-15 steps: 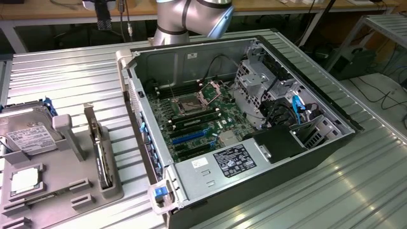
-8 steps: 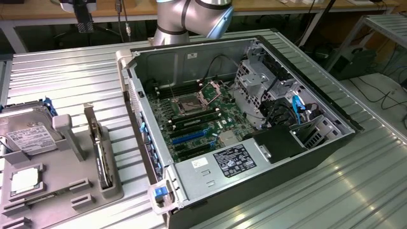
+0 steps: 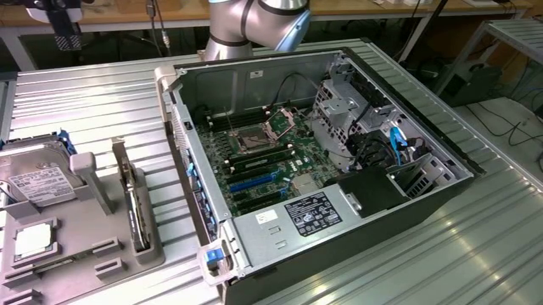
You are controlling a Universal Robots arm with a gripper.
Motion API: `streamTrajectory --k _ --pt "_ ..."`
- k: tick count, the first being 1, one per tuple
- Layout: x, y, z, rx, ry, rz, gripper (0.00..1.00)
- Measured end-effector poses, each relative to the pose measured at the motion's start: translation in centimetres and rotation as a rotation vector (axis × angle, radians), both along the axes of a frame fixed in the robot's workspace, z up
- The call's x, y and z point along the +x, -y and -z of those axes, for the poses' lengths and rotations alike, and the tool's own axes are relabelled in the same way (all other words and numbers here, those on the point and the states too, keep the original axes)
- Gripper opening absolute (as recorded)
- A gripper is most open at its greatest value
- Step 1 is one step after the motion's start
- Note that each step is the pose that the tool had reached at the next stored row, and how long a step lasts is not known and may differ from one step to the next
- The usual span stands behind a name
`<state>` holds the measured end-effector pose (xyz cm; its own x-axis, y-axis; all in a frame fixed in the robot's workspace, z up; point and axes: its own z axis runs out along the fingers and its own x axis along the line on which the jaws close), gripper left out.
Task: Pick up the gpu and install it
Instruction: 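Reach for the gpu, then pick up the gpu and move the gpu toward the slot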
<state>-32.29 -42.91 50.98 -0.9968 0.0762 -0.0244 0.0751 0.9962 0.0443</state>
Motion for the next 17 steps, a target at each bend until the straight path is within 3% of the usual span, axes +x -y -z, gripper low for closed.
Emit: streamTrajectory --k 3,17 --pt "-1.00 0.13 0.01 0.0002 0.0002 0.000 0.11" --pt "-1.00 0.16 -0.01 -0.0001 -0.0002 0.000 0.11"
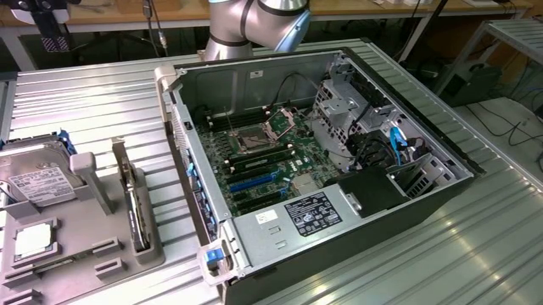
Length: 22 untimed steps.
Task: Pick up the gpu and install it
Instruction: 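Pick up the gpu and move the gpu toward the slot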
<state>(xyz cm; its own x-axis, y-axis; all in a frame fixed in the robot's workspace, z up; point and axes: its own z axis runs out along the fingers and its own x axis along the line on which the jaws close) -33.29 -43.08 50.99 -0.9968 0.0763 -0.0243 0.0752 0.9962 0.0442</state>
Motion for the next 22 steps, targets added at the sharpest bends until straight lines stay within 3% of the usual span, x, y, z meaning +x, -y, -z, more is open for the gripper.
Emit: streamTrajectory --k 1,3,5,8,9,11,12,14,15,16,17,20,22 --pt "0.0 0.04 0.01 0.0001 0.0001 0.000 0.11" --pt "0.0 0.11 0.01 0.0002 0.0002 0.000 0.23" --pt "0.0 0.13 0.01 0.0002 0.0002 0.000 0.23" --pt "-0.1 0.19 0.01 0.0002 0.0007 0.000 0.42" --pt "-0.1 0.19 0.01 0.0001 0.0009 0.000 0.42" --pt "-0.1 0.20 0.02 0.0001 0.0012 -0.008 0.54" --pt "-0.1 0.20 0.05 0.0002 0.0012 -0.025 0.60" --pt "-0.1 0.20 0.20 0.0002 0.0011 -0.071 0.60" --pt "-0.1 0.20 0.29 0.0002 0.0011 -0.091 0.66" --pt "-0.1 0.21 0.46 0.0001 0.0006 -0.114 0.66" --pt "-0.1 0.31 0.64 0.0001 0.0004 -0.120 0.66" --pt "-0.1 1.48 1.47 0.0009 0.0004 -0.129 0.66" --pt "-0.1 1.96 1.84 0.0009 0.0003 -0.130 0.66"
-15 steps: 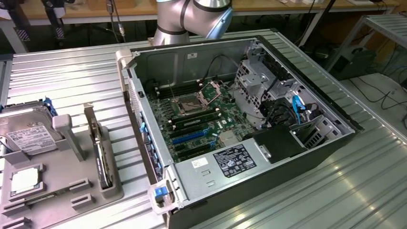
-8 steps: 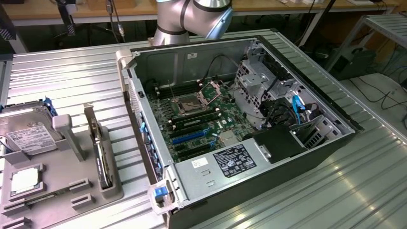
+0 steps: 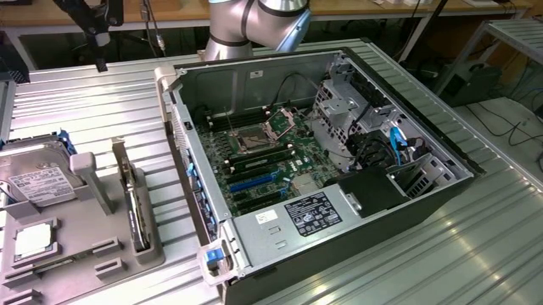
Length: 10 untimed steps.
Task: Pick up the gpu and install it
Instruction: 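Pick up the gpu and move the gpu toward the slot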
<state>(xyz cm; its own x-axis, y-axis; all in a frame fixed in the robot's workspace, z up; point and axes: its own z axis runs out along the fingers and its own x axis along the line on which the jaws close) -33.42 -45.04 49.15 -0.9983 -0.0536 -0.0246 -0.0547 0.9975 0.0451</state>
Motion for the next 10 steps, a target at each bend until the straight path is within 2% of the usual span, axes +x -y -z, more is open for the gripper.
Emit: streamTrajectory --k 6,7,10 --pt "0.0 0.08 1.22 -0.0001 -0.0002 -0.002 0.66" --pt "0.0 0.21 1.42 -0.0001 -0.0003 -0.002 0.66" --pt "0.0 1.02 1.98 0.0000 -0.0004 -0.003 0.66"
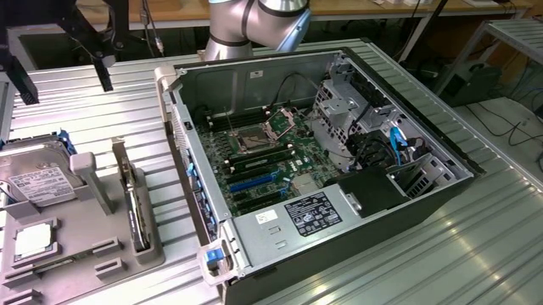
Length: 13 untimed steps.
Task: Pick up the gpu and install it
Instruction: 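Pick up the gpu and move the gpu toward the slot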
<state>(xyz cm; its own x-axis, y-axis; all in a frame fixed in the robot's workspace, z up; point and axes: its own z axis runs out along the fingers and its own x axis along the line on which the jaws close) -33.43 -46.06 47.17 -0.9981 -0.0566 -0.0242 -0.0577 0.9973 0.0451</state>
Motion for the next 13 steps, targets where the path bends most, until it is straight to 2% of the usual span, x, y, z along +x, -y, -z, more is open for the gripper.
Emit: streamTrajectory --k 2,11,13 --pt "0.0 0.24 0.37 0.0001 0.0001 0.000 0.66" --pt "0.0 0.24 2.25 0.0000 0.0000 -0.002 0.66" --pt "0.0 0.07 2.73 -0.0001 0.0000 -0.002 0.66"
